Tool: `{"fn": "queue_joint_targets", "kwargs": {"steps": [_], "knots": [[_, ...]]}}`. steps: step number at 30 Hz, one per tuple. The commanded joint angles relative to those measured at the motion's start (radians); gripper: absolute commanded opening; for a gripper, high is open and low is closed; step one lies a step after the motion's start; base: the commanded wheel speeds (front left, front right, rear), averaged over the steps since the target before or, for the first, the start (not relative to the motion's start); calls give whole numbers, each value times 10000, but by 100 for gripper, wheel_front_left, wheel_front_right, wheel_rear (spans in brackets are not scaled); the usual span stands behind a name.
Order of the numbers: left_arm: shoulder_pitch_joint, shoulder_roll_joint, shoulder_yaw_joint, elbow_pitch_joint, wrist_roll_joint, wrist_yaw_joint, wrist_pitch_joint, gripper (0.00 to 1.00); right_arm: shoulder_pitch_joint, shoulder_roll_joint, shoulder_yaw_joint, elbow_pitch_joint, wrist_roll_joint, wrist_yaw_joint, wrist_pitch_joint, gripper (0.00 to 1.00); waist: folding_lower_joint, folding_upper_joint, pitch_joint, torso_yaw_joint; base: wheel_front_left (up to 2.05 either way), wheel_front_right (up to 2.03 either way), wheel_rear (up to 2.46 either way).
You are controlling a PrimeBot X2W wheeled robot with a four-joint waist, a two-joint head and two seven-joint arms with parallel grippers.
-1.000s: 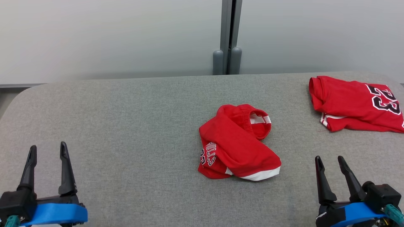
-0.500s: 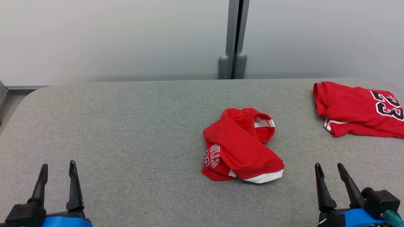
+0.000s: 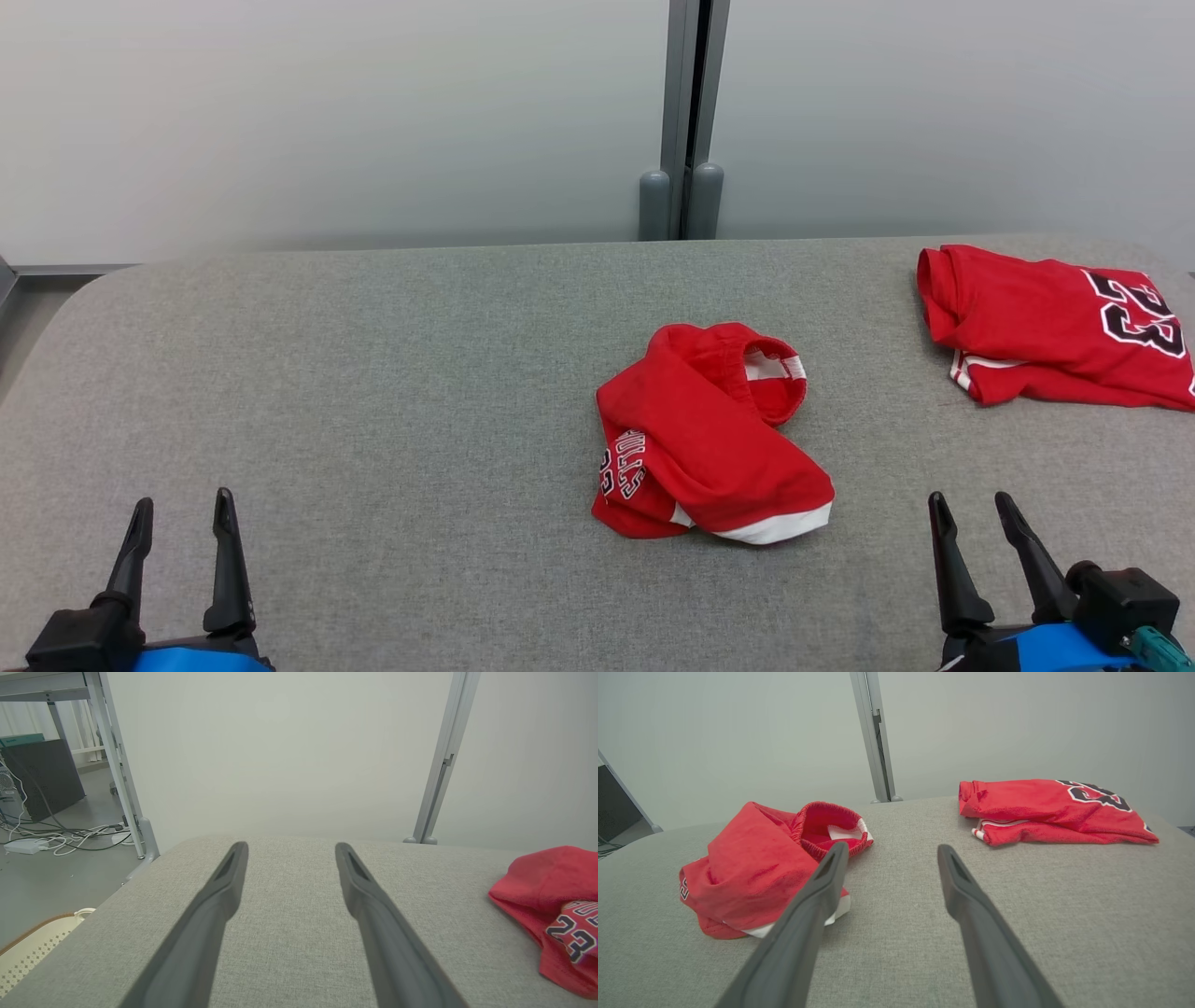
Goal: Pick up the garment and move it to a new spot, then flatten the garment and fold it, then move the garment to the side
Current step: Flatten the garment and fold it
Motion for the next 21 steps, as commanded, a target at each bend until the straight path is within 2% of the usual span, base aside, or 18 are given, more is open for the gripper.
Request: {"fn": "queue_joint_targets", "kwargs": {"steps": [1,15,21], "knots": [[-68,-23,75,43,43,-40,-41,100,149,10,0,-32,16,1,47,100,0,0,-12,-3,0,0,0],[-28,-67,63,107,149,-47,-41,100,218,28,13,-109,6,1,60,100,0,0,-57,-2,0,0,0],[-121,-79,72,96,159,-29,-41,100,-254,-37,153,-120,17,1,82,100,0,0,-5,23,0,0,0]]}}
